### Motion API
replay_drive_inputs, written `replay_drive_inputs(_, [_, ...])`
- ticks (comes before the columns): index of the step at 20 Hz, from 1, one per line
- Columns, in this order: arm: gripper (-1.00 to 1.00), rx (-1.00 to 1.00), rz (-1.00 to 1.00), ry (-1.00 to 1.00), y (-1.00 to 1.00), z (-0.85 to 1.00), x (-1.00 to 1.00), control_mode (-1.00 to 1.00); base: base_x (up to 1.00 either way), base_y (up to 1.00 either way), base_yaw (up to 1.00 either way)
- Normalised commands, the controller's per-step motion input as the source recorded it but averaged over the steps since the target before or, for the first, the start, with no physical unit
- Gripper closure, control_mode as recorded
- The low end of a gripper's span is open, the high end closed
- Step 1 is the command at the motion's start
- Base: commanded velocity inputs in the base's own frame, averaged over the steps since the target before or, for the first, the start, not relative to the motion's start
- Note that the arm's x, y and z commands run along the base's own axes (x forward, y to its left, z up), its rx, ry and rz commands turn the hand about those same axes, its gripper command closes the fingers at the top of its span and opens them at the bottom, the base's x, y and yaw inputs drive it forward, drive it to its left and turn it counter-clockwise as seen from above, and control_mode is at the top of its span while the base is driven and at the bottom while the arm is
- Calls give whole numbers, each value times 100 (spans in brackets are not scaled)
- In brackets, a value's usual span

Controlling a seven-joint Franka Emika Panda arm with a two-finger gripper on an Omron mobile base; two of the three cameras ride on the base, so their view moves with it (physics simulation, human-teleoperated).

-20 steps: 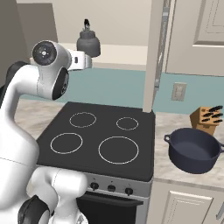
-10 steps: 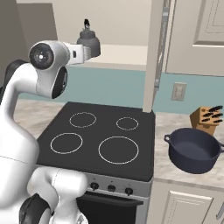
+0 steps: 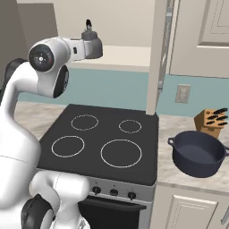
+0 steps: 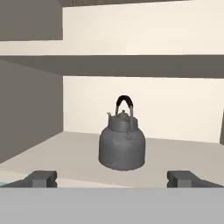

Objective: Pick the kettle from the cabinet and place it on a stove burner. Then pick the pot from the counter and place it on another stove burner. Finally, turn both burners on.

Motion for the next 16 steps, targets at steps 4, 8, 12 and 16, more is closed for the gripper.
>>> replay_drive_inputs(4, [-100, 0, 0, -5, 0, 17, 1, -100, 0, 0, 0])
replay_drive_inputs(8, [-100, 0, 0, -2, 0, 1, 8, -100, 0, 0, 0])
replay_drive_inputs(12, [-100, 0, 0, 0, 0, 0, 9, -100, 0, 0, 0])
replay_drive_inputs(16, [-100, 0, 0, 0, 0, 0, 14, -100, 0, 0, 0])
